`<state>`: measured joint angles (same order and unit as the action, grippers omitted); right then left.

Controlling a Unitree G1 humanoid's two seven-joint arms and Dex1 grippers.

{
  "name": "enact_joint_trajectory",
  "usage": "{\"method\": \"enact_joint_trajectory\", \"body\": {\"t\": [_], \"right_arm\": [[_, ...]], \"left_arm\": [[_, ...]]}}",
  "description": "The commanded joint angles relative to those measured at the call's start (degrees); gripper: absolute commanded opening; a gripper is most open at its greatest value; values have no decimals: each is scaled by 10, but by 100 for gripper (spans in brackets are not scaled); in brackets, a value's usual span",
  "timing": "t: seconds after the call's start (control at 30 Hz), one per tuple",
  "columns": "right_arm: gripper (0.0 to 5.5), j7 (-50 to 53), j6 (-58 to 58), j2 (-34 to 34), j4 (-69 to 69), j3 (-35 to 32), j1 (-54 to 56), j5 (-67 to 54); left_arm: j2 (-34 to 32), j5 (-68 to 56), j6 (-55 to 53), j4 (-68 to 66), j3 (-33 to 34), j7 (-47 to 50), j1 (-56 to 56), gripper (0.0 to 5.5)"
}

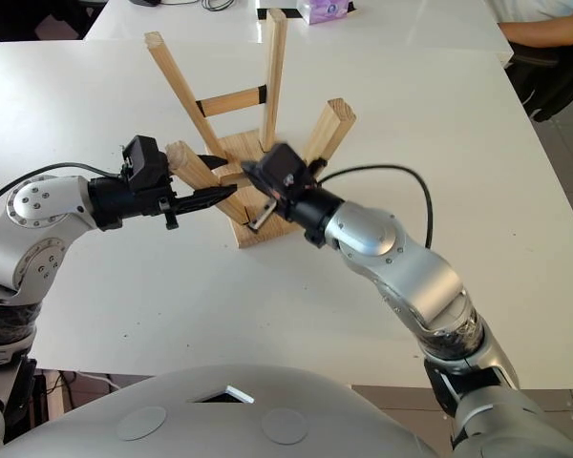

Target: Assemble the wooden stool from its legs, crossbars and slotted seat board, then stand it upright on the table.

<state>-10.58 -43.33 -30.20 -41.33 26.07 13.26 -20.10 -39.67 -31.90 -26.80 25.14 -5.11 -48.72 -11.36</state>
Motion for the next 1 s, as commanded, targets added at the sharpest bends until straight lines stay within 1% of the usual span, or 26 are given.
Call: {"method": "enact_joint_trajectory", "body": {"t": [0.03, 0.13, 0.23, 0.27, 0.3, 0.33, 0.43, 0.53, 0.6, 0.7, 0.77, 0.8, 0.83, 0.87, 0.9, 0.93, 0.97, 1.0], "right_arm": [[0, -16, -4, 1, 25, 20, -25, 30], [0, -19, 9, 31, 8, -29, 5, 20], [0, -8, 3, 71, -12, -113, 59, -13], [0, -5, -5, 80, -16, -131, 75, -21], [0, -7, -13, 80, -18, -131, 79, -19], [0, -11, -19, 75, -16, -117, 69, -11], [0, -20, -24, 38, 20, -34, -1, 42], [0, -24, -14, 36, 51, 20, -43, 75], [0, -25, -5, 50, 53, 20, -45, 82], [0, -33, 3, 66, 30, -6, -36, 73], [0, -47, 14, 87, -3, -48, -21, 37], [0, -51, 15, 109, -23, -89, -8, -2], [0, -50, 16, 132, -41, -144, 13, -56], [0, -37, 27, 152, -50, -217, 46, -137], [0, -22, 42, 154, -47, -296, 82, -217], [0, -9, 53, 138, -30, -371, 116, -270], [0, -8, 57, 106, 6, -440, 138, -290], [0, -14, 52, 66, 45, -486, 143, -276]], "left_arm": [[-8, 18, -42, -13, -18, 8, 12, 204], [-12, 15, -46, -6, -21, 5, 12, 204], [-20, 13, -49, -3, -19, 2, 13, 204], [-21, 12, -50, -2, -17, 2, 13, 204], [-22, 12, -51, -2, -17, 2, 13, 204], [-22, 12, -52, -2, -17, 3, 12, 204], [-19, 14, -55, -5, -22, 6, 4, 204], [-20, 12, -59, -4, -24, 5, -4, 204], [-25, 13, -63, -5, -28, -3, -10, 204], [-36, 17, -65, -6, -37, -17, -15, 204], [-41, 18, -63, -10, -43, -26, -17, 204], [-43, 19, -62, -12, -44, -28, -17, 204], [-44, 20, -62, -16, -45, -31, -19, 204], [-48, 22, -59, -21, -48, -36, -19, 204], [-51, 25, -56, -26, -50, -42, -19, 204], [-53, 26, -53, -33, -51, -47, -21, 204], [-56, 27, -48, -41, -49, -52, -21, 204], [-59, 26, -44, -48, -46, -57, -20, 204]]}}
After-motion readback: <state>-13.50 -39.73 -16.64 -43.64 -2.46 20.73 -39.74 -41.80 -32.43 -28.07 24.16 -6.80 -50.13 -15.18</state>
